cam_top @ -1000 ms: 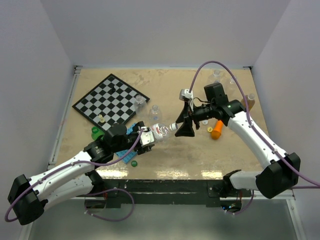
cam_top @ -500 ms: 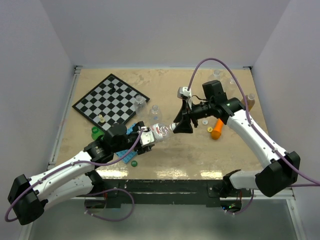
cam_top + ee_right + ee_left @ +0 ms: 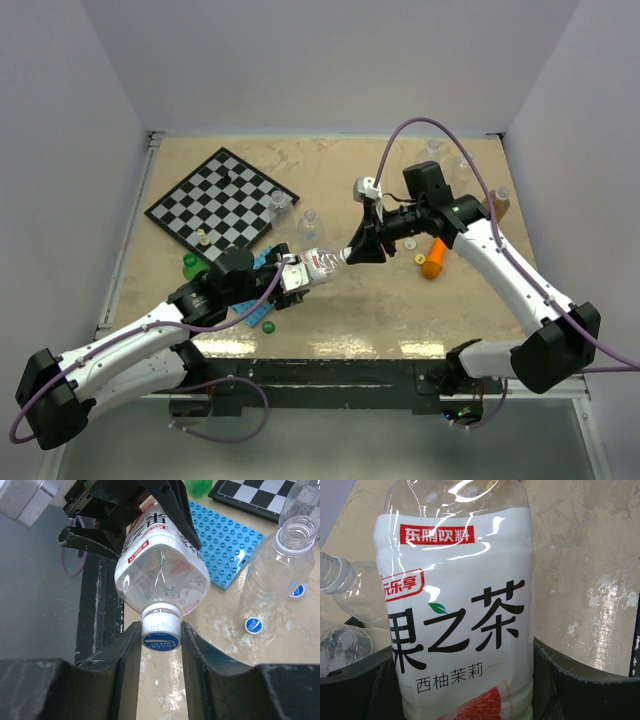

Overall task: Unscrew the bottle caps
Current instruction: Unscrew the bottle cap from the plastic bottle.

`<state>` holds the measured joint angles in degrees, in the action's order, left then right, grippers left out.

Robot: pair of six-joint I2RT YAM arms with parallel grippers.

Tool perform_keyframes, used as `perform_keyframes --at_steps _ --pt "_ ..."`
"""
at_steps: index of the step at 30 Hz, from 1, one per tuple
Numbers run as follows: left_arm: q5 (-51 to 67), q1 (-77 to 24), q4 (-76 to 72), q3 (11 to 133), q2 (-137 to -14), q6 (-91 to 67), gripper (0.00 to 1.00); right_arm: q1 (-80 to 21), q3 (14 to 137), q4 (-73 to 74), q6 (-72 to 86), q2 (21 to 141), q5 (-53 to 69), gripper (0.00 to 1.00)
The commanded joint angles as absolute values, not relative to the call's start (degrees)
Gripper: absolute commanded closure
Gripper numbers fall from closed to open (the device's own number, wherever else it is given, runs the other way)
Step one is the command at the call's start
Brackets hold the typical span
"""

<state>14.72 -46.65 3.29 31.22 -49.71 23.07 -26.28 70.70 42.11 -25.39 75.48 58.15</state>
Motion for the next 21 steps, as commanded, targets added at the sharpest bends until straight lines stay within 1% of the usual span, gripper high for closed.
perform_keyframes --at_steps 1,7,14,17,19,21 --pt "14.85 -46.58 1.41 31.73 -49.40 22.06 1.00 -26.89 73.74 46.13 -34.08 74.18 60.38 1.00" --pt "15.20 -46.58 1.41 31.73 -49.40 22.15 1.00 -27.68 77.25 54.22 -50.77 74.79 57.49 1.00" --pt "15.64 -46.58 1.41 31.73 -49.22 22.15 1.00 -28.48 76.99 56.16 -71.60 69.18 53.35 1.00" --pt "15.73 -46.67 1.41 31.73 -49.22 22.15 1.00 -28.56 75.68 57.12 -85.46 66.45 52.56 1.00" --pt "15.82 -46.58 1.32 31.64 -49.30 22.15 1.00 -28.56 75.50 60.62 -95.32 66.18 52.21 1.00" --pt "16.00 -46.58 1.32 31.73 -49.31 22.24 1.00 -28.56 75.41 61.96 -99.92 66.44 51.95 1.00"
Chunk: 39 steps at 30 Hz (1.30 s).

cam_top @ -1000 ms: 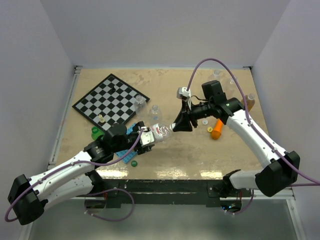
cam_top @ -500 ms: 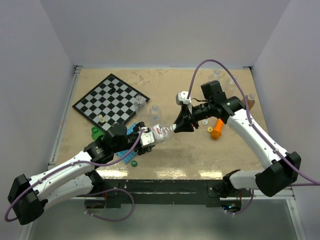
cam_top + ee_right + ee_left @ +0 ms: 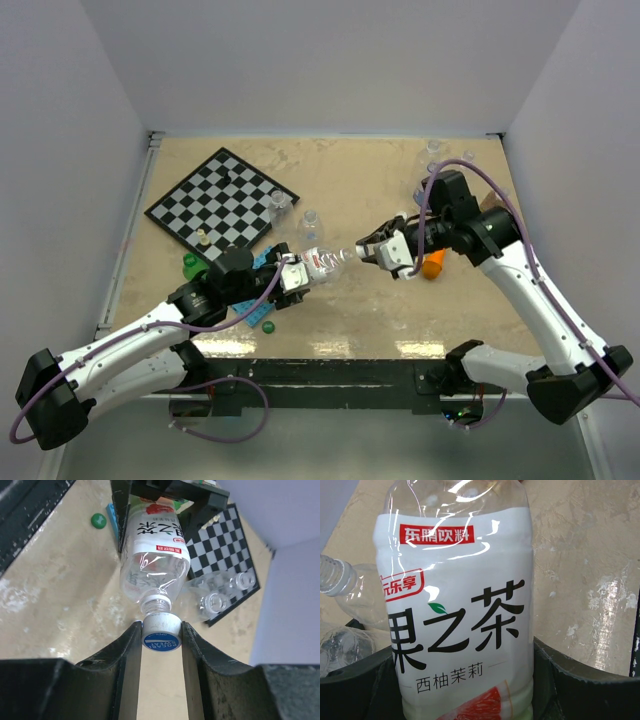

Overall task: Unscrew the bottle caps
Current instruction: Unscrew the bottle cap from the plastic bottle, then place the bottle cap at the center of the board.

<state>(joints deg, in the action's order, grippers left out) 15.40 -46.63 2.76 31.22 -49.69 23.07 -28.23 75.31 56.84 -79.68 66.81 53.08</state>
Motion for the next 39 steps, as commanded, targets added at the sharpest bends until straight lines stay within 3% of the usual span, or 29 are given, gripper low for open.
perform_keyframes --at_steps 1,10,17,29,32,39 --pt "16.26 -46.58 1.32 31.64 -49.31 22.24 1.00 -28.56 75.15 61.96 -101.41 66.45 51.94 1.00" --pt "16.87 -46.58 1.14 31.55 -49.31 22.24 1.00 -28.56 73.74 61.96 -107.67 65.83 50.36 1.00" --pt "16.70 -46.58 1.23 31.55 -49.04 22.15 1.00 -27.51 71.99 59.25 -101.09 63.29 52.99 1.00" --pt "16.61 -46.58 1.23 31.64 -48.87 22.24 1.00 -25.14 62.14 38.35 -67.02 55.20 44.75 1.00" --pt "16.61 -46.58 1.32 31.73 -48.78 22.15 1.00 -24.79 60.65 33.41 -54.61 55.63 38.87 1.00" --pt "16.53 -46.58 1.32 31.73 -48.52 22.06 1.00 -23.38 59.50 28.49 -44.05 59.49 35.25 0.98"
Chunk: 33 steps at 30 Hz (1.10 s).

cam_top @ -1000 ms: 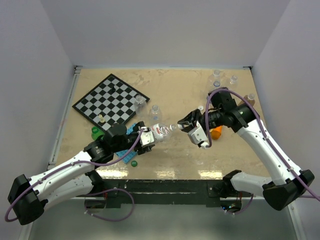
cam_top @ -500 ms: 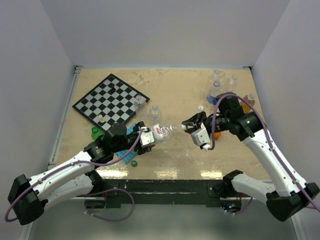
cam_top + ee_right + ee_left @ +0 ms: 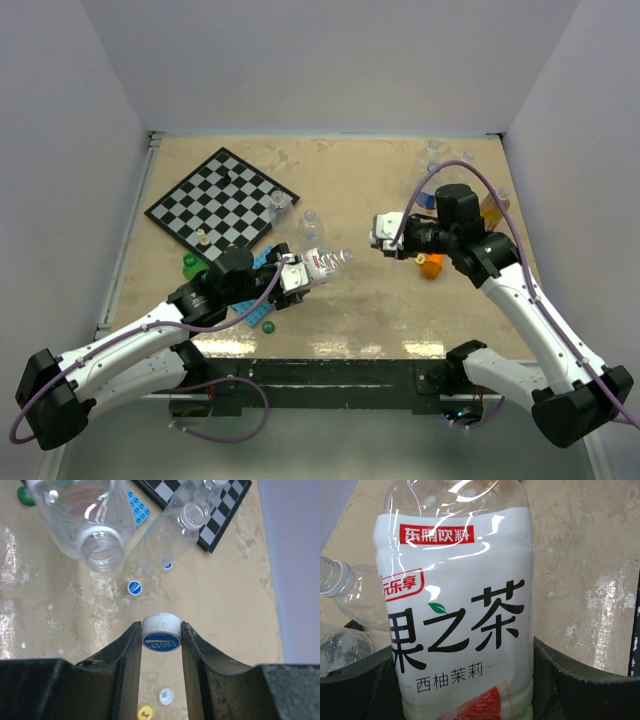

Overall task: Unscrew the bottle caps
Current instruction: Place the bottle cap at the center of the board.

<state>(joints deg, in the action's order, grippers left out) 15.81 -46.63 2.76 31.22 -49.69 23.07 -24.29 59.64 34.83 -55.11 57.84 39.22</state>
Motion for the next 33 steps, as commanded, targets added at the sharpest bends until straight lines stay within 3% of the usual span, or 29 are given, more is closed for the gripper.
perform_keyframes --at_steps 1,18,33 --pt "16.52 -46.58 1.32 31.64 -48.43 22.06 1.00 -23.29 59.59 27.61 -42.55 60.20 34.37 0.97" --pt "16.26 -46.67 1.32 31.64 -47.99 22.15 1.00 -23.12 68.73 17.67 -32.26 82.69 19.78 0.86" --pt "16.35 -46.58 1.41 31.73 -47.99 22.06 1.00 -22.85 78.04 16.26 -28.83 100.01 18.02 0.81"
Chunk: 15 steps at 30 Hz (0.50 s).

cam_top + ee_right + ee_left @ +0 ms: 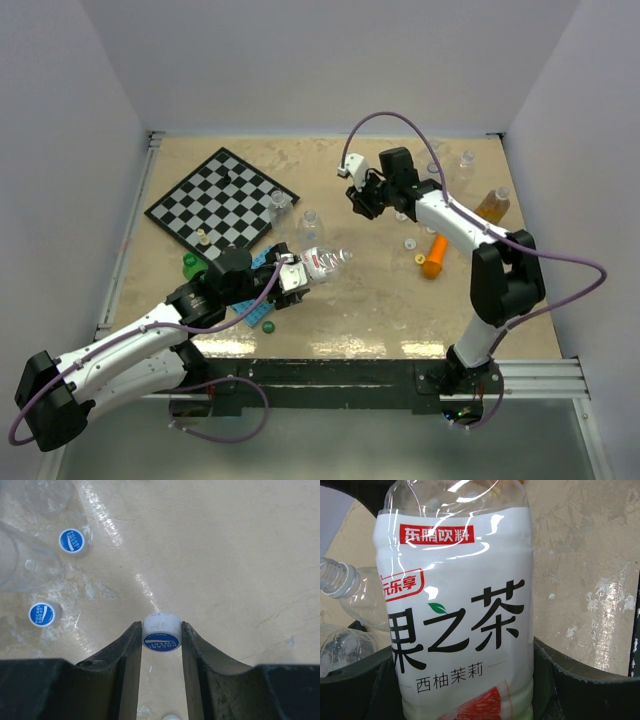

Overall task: Unscrew the bottle caps
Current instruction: Place the bottle cap at the center of the board.

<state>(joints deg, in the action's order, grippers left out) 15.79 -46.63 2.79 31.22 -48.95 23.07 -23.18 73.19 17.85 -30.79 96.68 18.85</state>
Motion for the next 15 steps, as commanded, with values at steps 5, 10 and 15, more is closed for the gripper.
perform_keyframes --at_steps 5,10,15 --pt "15.82 -46.58 1.49 31.73 -47.73 22.15 1.00 -22.85 82.08 17.66 -27.60 106.42 19.33 0.80" --pt "15.73 -46.67 1.41 31.73 -47.90 22.15 1.00 -22.85 85.60 18.81 -26.81 112.40 19.78 0.79" --pt "15.64 -46.58 1.49 31.64 -47.90 22.24 1.00 -22.85 88.32 19.69 -26.46 117.24 19.43 0.76"
